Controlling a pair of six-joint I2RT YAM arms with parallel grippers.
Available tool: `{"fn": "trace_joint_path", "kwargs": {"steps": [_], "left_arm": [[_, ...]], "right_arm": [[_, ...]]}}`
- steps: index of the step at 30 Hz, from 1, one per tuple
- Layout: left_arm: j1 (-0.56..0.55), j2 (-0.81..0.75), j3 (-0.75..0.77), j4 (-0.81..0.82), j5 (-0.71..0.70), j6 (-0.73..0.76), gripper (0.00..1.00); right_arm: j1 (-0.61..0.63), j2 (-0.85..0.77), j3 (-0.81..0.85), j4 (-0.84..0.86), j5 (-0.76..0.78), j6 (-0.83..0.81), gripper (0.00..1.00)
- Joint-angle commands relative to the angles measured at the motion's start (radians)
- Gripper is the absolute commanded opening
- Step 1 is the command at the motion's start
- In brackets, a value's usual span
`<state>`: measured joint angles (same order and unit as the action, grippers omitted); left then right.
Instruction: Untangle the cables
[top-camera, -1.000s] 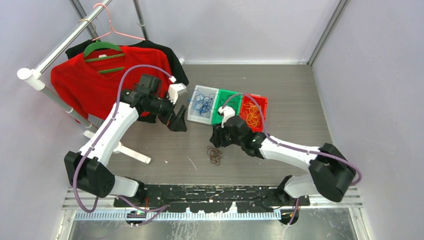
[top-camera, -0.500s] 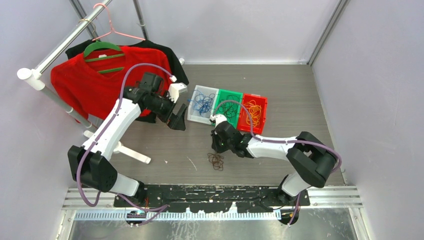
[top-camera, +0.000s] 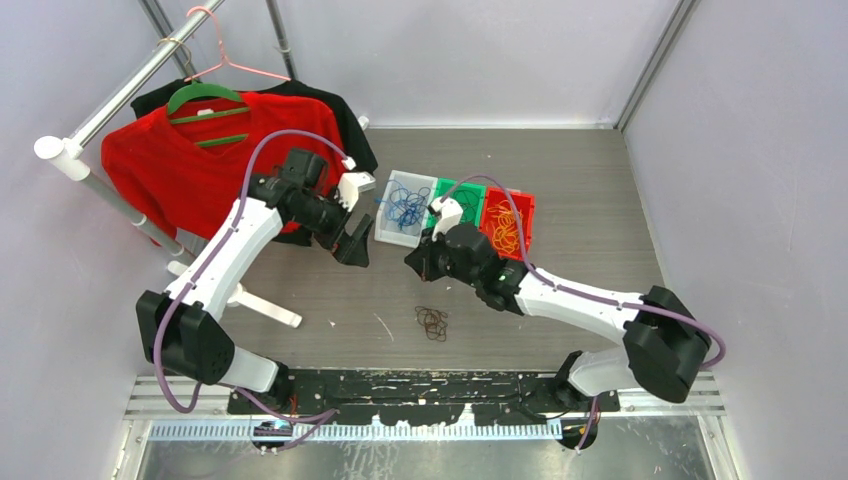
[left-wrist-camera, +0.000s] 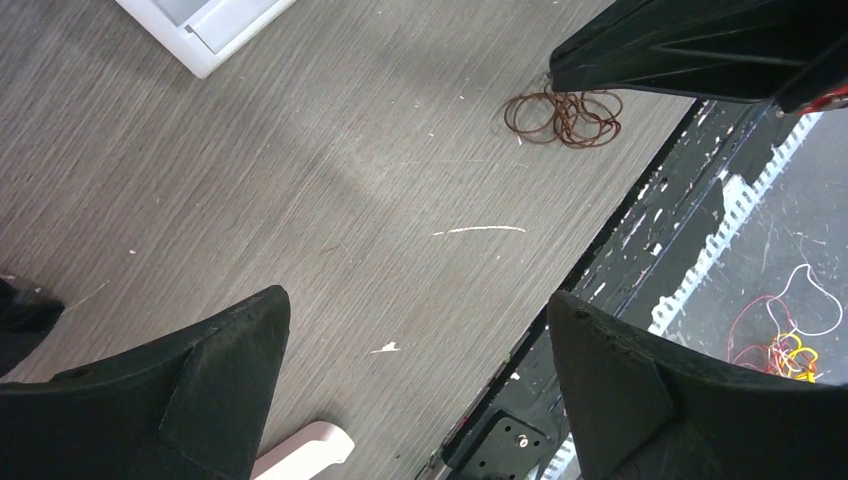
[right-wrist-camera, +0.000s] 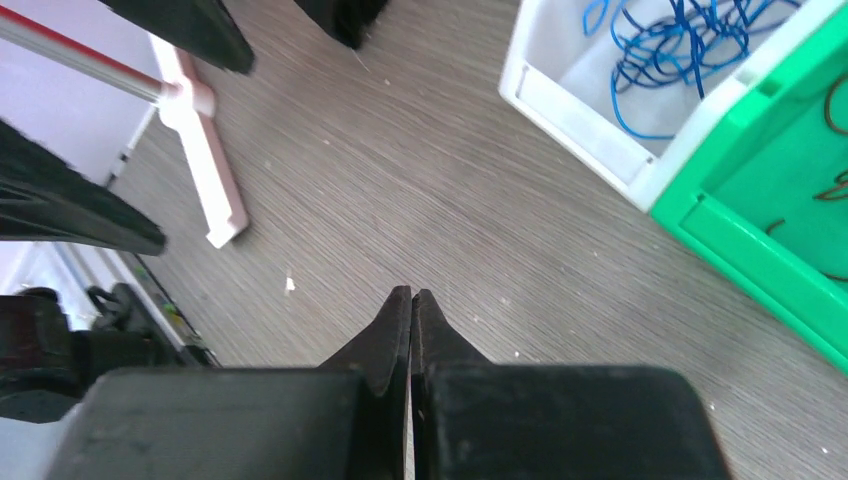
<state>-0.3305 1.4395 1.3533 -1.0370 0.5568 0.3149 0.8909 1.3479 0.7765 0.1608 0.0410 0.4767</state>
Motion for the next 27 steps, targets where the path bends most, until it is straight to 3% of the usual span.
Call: {"fn": "trace_joint_path", "kwargs": {"steps": [1, 3, 6, 8, 12, 18, 27], "left_arm": [[0.008, -0.044, 0.014, -0.016, 0.048, 0.016, 0.99], [0.008, -0.042, 0.019, -0.019, 0.047, 0.016, 0.99], [0.009, -0.036, 0.021, -0.023, 0.039, 0.026, 1.0], [0.009, -0.03, 0.024, -0.027, 0.029, 0.03, 0.99], [0.011, -0.019, 0.043, -0.048, 0.025, 0.03, 0.99], [0.013, -0.027, 0.047, -0.066, 0.003, 0.043, 1.0], [0.013, -0.04, 0.05, -0.09, -0.007, 0.048, 1.0]], "right_arm": [[0.006, -0.073, 0.041, 0.075, -0.022, 0.029, 0.01], [0.006, -0.088, 0.042, 0.039, -0.015, 0.019, 0.03], [0.019, -0.091, 0.028, -0.036, 0.021, -0.017, 0.19], [0.045, -0.084, 0.016, -0.093, 0.067, -0.048, 0.38], [0.09, -0.055, -0.023, -0.142, 0.095, -0.08, 0.5], [0.136, 0.054, -0.058, -0.152, 0.105, -0.102, 0.48], [0.15, 0.172, -0.058, -0.151, 0.166, -0.131, 0.3]]}}
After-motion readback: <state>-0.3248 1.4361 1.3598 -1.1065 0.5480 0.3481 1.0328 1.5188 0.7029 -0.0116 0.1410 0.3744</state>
